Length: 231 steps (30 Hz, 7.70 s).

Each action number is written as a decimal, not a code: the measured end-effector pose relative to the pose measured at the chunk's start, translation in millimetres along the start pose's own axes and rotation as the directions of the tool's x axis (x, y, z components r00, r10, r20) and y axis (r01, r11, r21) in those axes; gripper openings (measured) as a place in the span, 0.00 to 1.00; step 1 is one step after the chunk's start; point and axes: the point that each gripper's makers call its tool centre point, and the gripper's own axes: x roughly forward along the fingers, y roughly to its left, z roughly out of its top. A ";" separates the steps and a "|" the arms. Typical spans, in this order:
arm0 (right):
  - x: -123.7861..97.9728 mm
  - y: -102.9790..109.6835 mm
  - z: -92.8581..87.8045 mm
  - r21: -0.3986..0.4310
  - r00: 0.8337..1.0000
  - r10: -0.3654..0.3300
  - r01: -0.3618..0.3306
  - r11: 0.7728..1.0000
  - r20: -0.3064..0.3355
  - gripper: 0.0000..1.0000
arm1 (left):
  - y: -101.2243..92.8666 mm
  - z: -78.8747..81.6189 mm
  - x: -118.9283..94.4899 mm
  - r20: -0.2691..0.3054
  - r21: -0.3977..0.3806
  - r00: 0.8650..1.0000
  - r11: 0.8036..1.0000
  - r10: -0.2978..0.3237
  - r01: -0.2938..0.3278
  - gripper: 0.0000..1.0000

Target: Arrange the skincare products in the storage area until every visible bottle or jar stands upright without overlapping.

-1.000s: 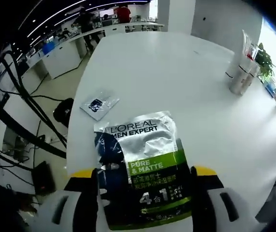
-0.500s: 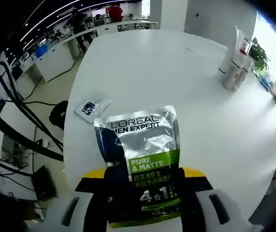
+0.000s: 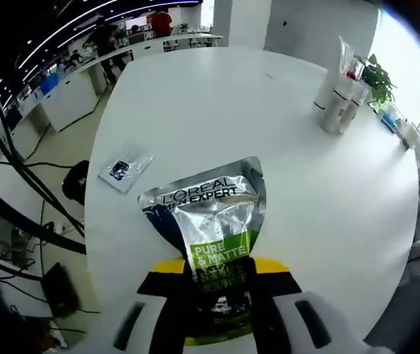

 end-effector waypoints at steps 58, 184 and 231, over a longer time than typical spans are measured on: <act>7.6 5.4 -24.2 0.135 0.992 0.054 -0.039 0.990 -0.113 0.37 | -220.2 -81.2 -127.1 0.278 0.289 0.861 0.892 -0.426 0.348 0.05; -5.1 82.2 -16.4 -0.331 0.884 0.452 -0.464 0.822 -0.115 0.00 | -204.9 -87.1 -108.0 0.282 0.722 0.947 0.684 -0.150 -0.107 0.13; 6.3 41.2 -5.2 0.035 0.936 0.353 -0.353 0.935 0.005 0.36 | -249.6 -77.4 -149.3 0.284 0.291 0.710 0.763 -0.645 0.577 0.00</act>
